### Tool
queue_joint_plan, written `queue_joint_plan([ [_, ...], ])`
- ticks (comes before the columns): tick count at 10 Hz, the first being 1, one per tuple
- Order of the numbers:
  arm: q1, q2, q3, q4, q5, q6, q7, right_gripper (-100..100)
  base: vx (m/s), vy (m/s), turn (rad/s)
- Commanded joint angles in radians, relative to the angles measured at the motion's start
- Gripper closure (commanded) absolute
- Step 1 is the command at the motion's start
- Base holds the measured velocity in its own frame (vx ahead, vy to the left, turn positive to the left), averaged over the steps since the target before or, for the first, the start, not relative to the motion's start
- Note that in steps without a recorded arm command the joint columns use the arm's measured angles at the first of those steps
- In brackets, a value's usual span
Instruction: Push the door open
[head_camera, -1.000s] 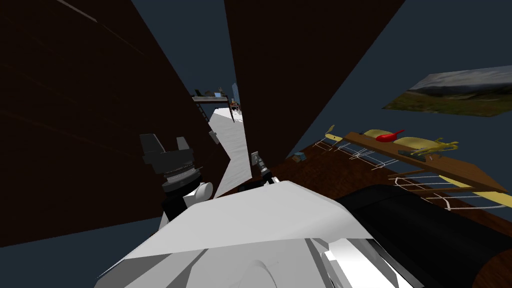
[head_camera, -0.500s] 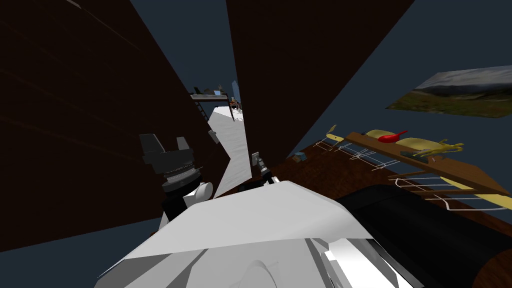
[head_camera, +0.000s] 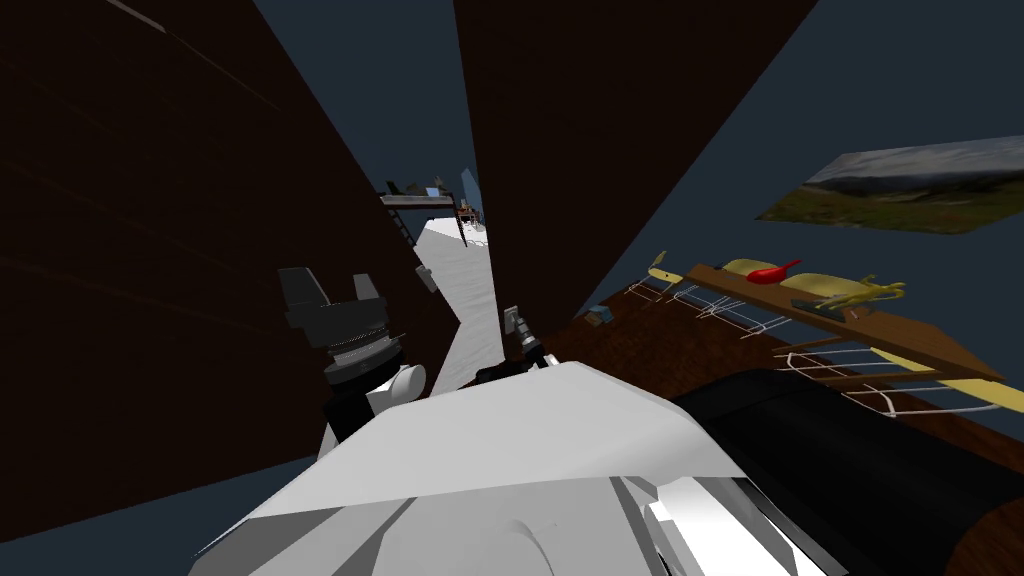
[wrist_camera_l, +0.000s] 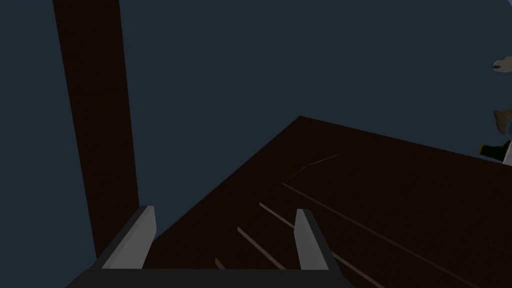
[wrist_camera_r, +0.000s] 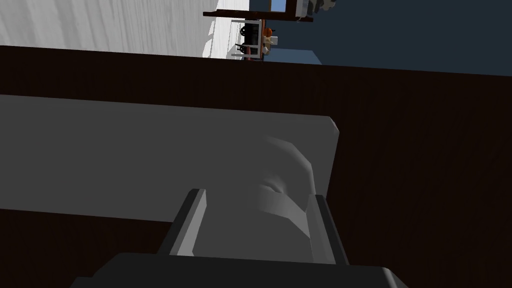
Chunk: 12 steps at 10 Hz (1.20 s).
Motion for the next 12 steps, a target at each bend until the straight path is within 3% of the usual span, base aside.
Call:
queue_joint_plan([
  [1, -0.010, -0.006, -0.011, -0.010, -0.006, -0.004, 0.004, 100, 0.169, 0.081, -0.108],
  [6, -0.020, -0.022, -0.025, -0.004, -0.026, 0.001, 0.018, 100, 0.172, 0.098, -0.146],
  [12, -0.037, -0.026, -0.045, 0.006, -0.057, 0.008, 0.038, 100, 0.167, 0.126, -0.202],
])
